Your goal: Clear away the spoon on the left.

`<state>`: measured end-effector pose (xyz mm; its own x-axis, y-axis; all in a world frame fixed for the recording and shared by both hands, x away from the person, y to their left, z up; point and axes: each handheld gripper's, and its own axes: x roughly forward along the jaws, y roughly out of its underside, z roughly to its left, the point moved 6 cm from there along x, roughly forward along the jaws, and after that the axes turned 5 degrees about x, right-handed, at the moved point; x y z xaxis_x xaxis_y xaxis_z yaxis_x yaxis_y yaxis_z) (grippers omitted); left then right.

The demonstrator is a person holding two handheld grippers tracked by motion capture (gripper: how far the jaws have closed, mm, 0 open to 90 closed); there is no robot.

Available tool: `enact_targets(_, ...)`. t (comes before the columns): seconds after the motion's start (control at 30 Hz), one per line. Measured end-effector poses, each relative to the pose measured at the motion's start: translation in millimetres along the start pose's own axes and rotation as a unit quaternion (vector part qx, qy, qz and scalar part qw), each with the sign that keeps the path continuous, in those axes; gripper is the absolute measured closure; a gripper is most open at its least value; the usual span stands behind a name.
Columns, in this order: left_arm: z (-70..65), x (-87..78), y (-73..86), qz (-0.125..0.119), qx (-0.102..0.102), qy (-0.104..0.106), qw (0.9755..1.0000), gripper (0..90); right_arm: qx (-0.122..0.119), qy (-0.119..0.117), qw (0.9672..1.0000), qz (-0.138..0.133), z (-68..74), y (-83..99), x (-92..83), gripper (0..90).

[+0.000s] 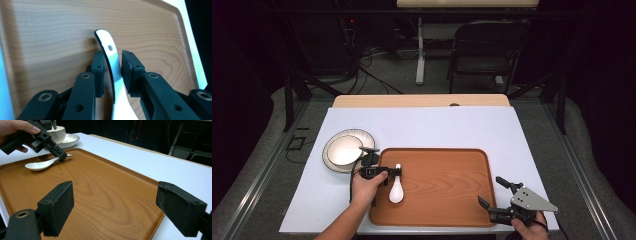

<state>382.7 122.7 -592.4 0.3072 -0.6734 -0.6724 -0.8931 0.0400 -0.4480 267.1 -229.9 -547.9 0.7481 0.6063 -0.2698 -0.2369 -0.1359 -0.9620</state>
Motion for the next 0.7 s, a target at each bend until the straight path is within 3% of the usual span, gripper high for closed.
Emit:
enact_targets(0.37,-0.3,-9.0,-1.8,-0.014,0.01,-0.017,0.9997,57.7,-0.002,0.001,1.0,-0.001,0.0,-0.2,0.1,14.4)
enact_targets(0.7,1.2,-25.5,-7.3,-0.027,0.023,-0.03,0.9989,53.4,-0.002,0.001,1.0,-0.002,-0.1,-0.2,0.0,14.4)
